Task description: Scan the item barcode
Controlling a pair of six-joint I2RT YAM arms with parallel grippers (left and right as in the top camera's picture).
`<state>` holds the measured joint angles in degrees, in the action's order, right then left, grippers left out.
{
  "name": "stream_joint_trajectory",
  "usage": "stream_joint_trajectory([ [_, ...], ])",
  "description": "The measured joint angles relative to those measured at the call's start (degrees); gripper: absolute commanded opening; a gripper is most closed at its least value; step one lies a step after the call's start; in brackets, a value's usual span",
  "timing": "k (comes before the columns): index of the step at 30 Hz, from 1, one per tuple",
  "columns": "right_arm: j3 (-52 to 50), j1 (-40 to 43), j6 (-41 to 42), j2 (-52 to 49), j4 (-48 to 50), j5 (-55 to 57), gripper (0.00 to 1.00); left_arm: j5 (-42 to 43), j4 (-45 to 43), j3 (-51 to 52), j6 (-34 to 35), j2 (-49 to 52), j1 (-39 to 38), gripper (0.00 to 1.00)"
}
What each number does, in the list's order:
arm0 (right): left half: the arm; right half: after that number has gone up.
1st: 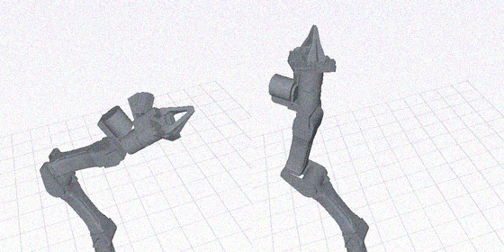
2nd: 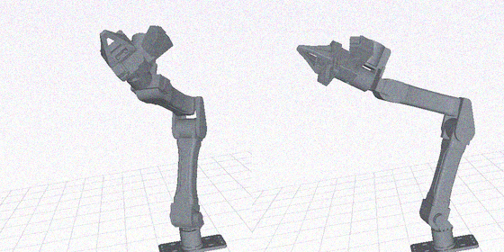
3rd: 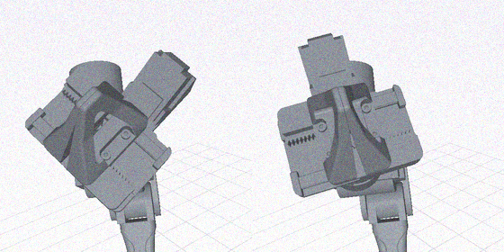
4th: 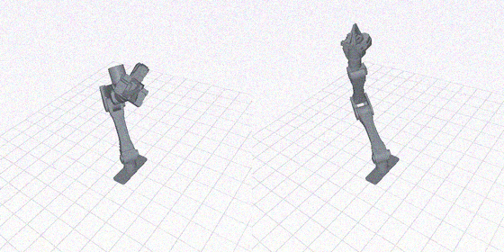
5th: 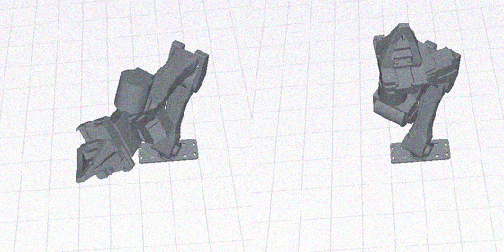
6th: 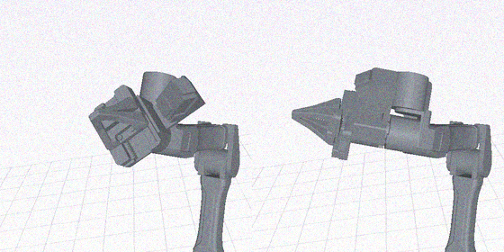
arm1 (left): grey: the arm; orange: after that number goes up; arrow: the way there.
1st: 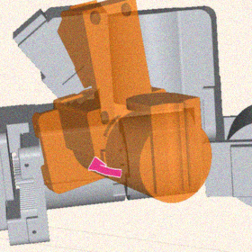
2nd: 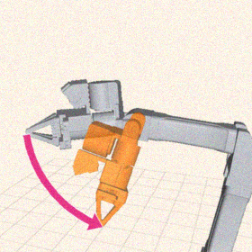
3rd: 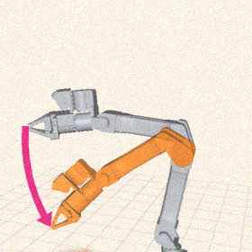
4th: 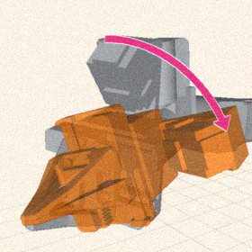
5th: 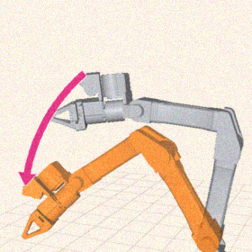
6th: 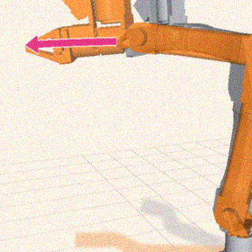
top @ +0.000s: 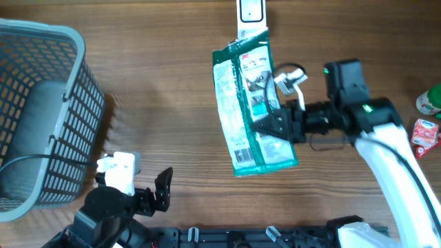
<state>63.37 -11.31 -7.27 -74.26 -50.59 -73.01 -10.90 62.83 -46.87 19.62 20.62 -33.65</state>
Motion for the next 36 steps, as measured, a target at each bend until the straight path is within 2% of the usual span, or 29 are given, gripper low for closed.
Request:
stream_joint_trajectory([
  [4, 0.1, 0.0, -2.6, 7.6, -8.7, 0.9, 0.04, 0.0, 0.0, 0.0, 0.0, 0.0, 0.0, 1.0],
  [8, 0.1, 0.0, -4.3, 9.2, -8.0, 1.6, 0.04, 0.0, 0.0, 0.0, 0.0, 0.0, 0.0, 1.0],
  [13, 0.0, 0.1, -6.4, 9.5, 7.3, 11.6, 0.05, 0.0, 0.0, 0.0, 0.0, 0.0, 0.0, 1.0],
  [19, 0.0, 0.1, -10.3, 8.0, 26.7, 17.9, 0.05, 0.0, 0.2, 0.0, 0.0, 0.0, 0.0, 1.0],
  [22, -0.1, -0.1, -11.4, 3.1, 40.0, 22.1, 0.05, 0.0, 0.2, 0.0, 0.0, 0.0, 0.0, 1.0],
  [26, -0.3, -2.7, -13.5, -7.2, 59.0, 36.2, 0.05, 0.0, 0.2, 0.0, 0.0, 0.0, 0.0, 1.0],
  [27, -0.2, -3.7, -15.4, -10.2, 65.6, 41.4, 0.05, 0.0, 0.2, 0.0, 0.0, 0.0, 0.0, 1.0],
  [28, -0.1, -5.3, -20.5, -14.7, 73.4, 51.7, 0.05, -0.1, 0.2, 0.0, 0.0, 0.0, 0.0, 1.0],
  [31, 0.4, -7.2, -26.0, -25.2, 88.8, 60.3, 0.04, -0.2, 0.3, 0.0, 0.0, -0.1, 0.0, 1.0],
  [34, 4.2, -7.2, -31.6, -37.6, 94.9, 66.5, 0.04, -0.2, 0.1, 0.0, 0.0, -0.1, 0.0, 1.0],
  [36, 10.0, -7.2, -33.9, -45.7, 94.3, 69.5, 0.05, -0.2, 0.1, 0.0, 0.0, -0.1, 0.0, 1.0],
])
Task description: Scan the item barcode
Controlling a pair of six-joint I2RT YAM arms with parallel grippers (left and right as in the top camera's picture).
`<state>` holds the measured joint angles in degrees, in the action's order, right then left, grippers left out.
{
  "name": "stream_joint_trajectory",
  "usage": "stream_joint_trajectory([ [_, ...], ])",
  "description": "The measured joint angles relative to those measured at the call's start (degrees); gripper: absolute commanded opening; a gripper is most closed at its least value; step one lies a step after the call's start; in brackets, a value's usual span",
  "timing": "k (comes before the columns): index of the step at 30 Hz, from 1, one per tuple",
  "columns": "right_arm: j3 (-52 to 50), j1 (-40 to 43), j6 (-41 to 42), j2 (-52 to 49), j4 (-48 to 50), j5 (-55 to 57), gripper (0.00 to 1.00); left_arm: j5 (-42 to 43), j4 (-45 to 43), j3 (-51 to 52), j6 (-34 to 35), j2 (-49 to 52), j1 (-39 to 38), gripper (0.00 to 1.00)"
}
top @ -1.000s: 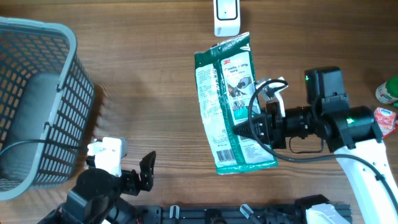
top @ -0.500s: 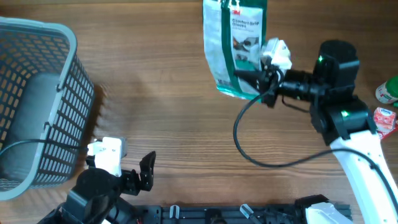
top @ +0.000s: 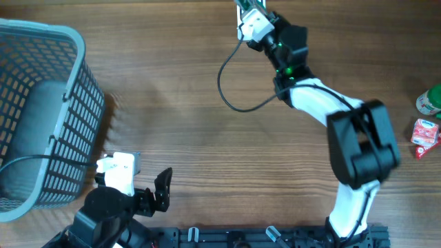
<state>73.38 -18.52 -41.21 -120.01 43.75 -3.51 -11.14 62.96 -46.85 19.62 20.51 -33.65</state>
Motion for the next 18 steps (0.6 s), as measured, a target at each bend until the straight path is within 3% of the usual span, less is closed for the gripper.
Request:
stream_joint_trajectory([
  [5, 10.1, -0.5, -2.2, -8.6, -1.9, 3.5, 0.05, 0.0, 0.0, 0.0, 0.0, 0.0, 0.0, 1.0],
  [11, 11.0, -2.8, -2.9, -8.9, -6.1, 10.3, 0.04, 0.0, 0.1, 0.0, 0.0, 0.0, 0.0, 1.0],
  [15, 11.1, -1.4, -0.7, -4.2, -18.4, 21.1, 0.04, 0.0, 0.1, 0.0, 0.0, 0.0, 0.0, 1.0],
  [18, 11.5, 7.9, 3.0, 3.8, -28.7, 28.1, 0.04, 0.0, 0.1, 0.0, 0.0, 0.0, 0.0, 1.0],
])
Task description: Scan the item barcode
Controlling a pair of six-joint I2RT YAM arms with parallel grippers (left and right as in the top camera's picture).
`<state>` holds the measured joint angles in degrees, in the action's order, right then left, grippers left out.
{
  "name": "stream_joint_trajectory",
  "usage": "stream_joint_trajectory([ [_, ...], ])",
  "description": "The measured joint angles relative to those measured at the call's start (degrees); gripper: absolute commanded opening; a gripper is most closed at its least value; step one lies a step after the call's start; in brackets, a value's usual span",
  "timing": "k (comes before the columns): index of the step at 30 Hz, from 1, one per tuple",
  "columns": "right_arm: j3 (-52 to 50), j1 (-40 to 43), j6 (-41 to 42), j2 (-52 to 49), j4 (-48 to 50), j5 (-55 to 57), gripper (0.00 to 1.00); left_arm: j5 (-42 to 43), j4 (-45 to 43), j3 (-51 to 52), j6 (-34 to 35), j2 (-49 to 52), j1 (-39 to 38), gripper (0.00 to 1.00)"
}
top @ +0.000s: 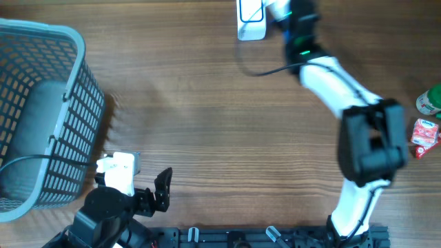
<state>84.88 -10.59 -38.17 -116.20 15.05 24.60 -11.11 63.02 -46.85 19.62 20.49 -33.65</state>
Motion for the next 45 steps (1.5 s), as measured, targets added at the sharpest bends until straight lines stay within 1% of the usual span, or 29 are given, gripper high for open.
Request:
stream_joint_trajectory([
  [2, 0.6, 7.7, 1.0, 1.6, -4.5, 1.5, 0.04, 0.0, 0.0, 0.0, 0.0, 0.0, 0.0, 1.0],
  [4, 0.7, 18.1, 2.2, 1.3, -10.4, 1.2, 0.04, 0.0, 0.0, 0.0, 0.0, 0.0, 0.0, 1.0],
  [5, 0.7, 22.0, 3.6, 0.7, -11.8, 0.6, 0.04, 0.0, 0.0, 0.0, 0.0, 0.0, 0.0, 1.0],
  [7, 0.7, 27.4, 7.3, -1.0, -13.8, -0.2, 0.04, 0.0, 0.0, 0.0, 0.0, 0.0, 0.0, 1.0],
  [10, 0.7, 33.5, 10.6, -4.7, -15.5, -1.0, 0.04, 0.0, 0.0, 0.0, 0.0, 0.0, 0.0, 1.0],
  [13, 0.7, 37.4, 14.8, -6.4, -16.8, -1.4, 0.04, 0.0, 0.0, 0.0, 0.0, 0.0, 0.0, 1.0],
  [15, 0.7, 39.5, 19.4, -6.5, -17.8, -1.2, 0.05, 0.0, 0.0, 0.0, 0.0, 0.0, 0.0, 1.0],
  [18, 0.7, 42.3, 26.6, -6.5, -21.1, 2.0, 0.05, 0.0, 0.0, 0.0, 0.0, 0.0, 0.0, 1.0],
  [19, 0.7, 43.1, 30.6, -6.5, -24.0, 2.7, 0.09, 0.0, 0.0, 0.0, 0.0, 0.0, 0.0, 1.0],
  [20, 0.7, 43.9, 33.6, -6.5, -25.8, 3.1, 0.18, 0.0, 0.0, 0.0, 0.0, 0.0, 0.0, 1.0],
  [21, 0.7, 44.5, 38.2, -6.5, -28.6, 3.6, 0.27, 0.0, 0.0, 0.0, 0.0, 0.0, 0.0, 1.0],
  [22, 0.7, 44.8, 43.2, -6.5, -30.0, 3.8, 0.44, 0.0, 0.0, 0.0, 0.0, 0.0, 0.0, 1.0],
  [23, 0.7, 44.7, 45.5, -6.5, -30.6, 3.8, 0.59, 0.0, 0.0, 0.0, 0.0, 0.0, 0.0, 1.0],
  [24, 0.7, 44.5, 46.3, -6.5, -31.5, 3.8, 0.79, 0.0, 0.0, 0.0, 0.0, 0.0, 0.0, 1.0],
  [25, 0.7, 44.0, 47.5, -6.6, -32.2, 3.7, 0.95, 0.0, 0.0, 0.0, 0.0, 0.0, 0.0, 1.0],
  [26, 0.7, 43.5, 48.1, -6.6, -32.2, 3.7, 1.0, 0.0, 0.0, 0.0, 0.0, 0.0, 0.0, 1.0],
  [30, 0.7, 40.3, 49.5, -5.7, -32.2, 0.7, 1.0, 0.0, 0.0, 0.0, 0.0, 0.0, 0.0, 1.0],
  [33, 0.7, 37.6, 49.8, -0.2, -31.7, -0.9, 1.0, 0.0, 0.0, 0.0, 0.0, 0.0, 0.0, 1.0],
  [37, 0.9, 29.9, 49.9, 16.5, -31.0, -10.5, 1.0, 0.0, 0.0, 0.0, 0.0, 0.0, 0.0, 1.0],
  [38, 1.0, 27.9, 49.9, 19.3, -31.8, -12.9, 1.0, 0.0, 0.0, 0.0, 0.0, 0.0, 0.0, 1.0],
  [40, 1.1, 22.9, 49.9, 26.9, -35.1, -20.5, 1.0, 0.0, 0.0, 0.0, 0.0, 0.0, 0.0, 1.0],
  [42, 1.1, 19.6, 49.9, 34.7, -39.0, -28.1, 1.0, 0.0, 0.0, 0.0, 0.0, 0.0, 0.0, 1.0],
  [45, 1.1, 19.2, 50.0, 46.2, -45.9, -35.8, 1.0, 0.0, 0.0, 0.0, 0.0, -0.1, 0.0, 1.0],
])
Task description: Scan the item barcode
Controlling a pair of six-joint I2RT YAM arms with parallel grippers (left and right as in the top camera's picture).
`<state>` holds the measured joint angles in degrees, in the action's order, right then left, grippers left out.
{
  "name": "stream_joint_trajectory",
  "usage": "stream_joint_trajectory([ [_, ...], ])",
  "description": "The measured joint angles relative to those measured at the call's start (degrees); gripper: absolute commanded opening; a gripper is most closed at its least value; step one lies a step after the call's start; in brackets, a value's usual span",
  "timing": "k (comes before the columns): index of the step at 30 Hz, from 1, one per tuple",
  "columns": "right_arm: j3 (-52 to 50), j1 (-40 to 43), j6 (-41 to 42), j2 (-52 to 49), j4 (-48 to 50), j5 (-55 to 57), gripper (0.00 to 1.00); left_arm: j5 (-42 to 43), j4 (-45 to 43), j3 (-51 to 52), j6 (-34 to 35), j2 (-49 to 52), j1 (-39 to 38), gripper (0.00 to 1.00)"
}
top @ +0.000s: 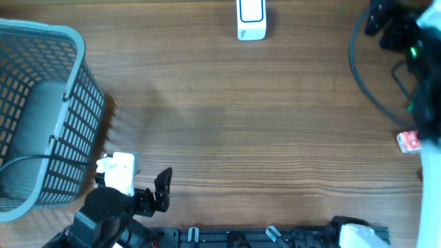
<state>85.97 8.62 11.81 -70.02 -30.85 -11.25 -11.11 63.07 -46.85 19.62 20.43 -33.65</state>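
The white and blue scanner (250, 19) lies at the table's far edge, middle, with nothing over it. The green snack bag with the barcode is out of view. My right arm (424, 76) runs along the right edge of the overhead view. Its dark wrist end (377, 19) sits in the top right corner, blurred, and nothing green shows on it. My left gripper (163, 187) rests at the near left by the table's front edge, holding nothing; the state of its jaws is unclear.
A grey mesh basket (76, 103) with a grey thing inside fills the left side. A small red carton (408, 141) lies at the right, touching the right arm's outline. A black cable (362, 76) loops down from the right wrist.
My right arm has swung from beside the scanner at the top middle to the far right edge. It now covers the green bottle, and the red carton shows a little farther left. The left arm is unmoved.
My right gripper first held the green bag flat just below the scanner, barcode up. Then the arm reached past the top edge at the scanner, the bag gone from view. It stayed there beside the scanner, and now stands at the far right without the bag showing.
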Motion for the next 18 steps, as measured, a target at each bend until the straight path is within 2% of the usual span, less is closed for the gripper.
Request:
stream_joint_trajectory([
  [3, 0.5, 0.0, 0.1, 10.7, -7.1, -3.4, 1.0, 0.0, -0.1, 0.0, 0.0, 0.0, 0.0, 1.0],
  [5, 0.8, 0.0, 0.1, 18.4, -17.1, -4.7, 1.0, 0.0, 0.0, 0.0, 0.0, 0.0, 0.0, 1.0],
  [10, 0.8, 0.0, 0.1, 21.8, -29.0, -5.0, 1.0, 0.0, 0.0, 0.0, 0.0, 0.0, 0.0, 1.0],
  [12, 0.7, 0.0, -3.3, 21.7, -31.5, -5.7, 1.0, 0.0, 0.0, 0.0, 0.0, 0.0, 0.0, 1.0],
  [15, 0.7, 0.0, -13.6, 21.8, -31.3, -11.5, 1.0, 0.0, 0.0, 0.0, 0.0, 0.0, 0.0, 1.0],
  [18, 0.5, 0.0, -18.8, 21.8, -29.8, -17.1, 1.0, 0.0, 0.0, 0.0, 0.0, 0.0, 0.0, 1.0],
])
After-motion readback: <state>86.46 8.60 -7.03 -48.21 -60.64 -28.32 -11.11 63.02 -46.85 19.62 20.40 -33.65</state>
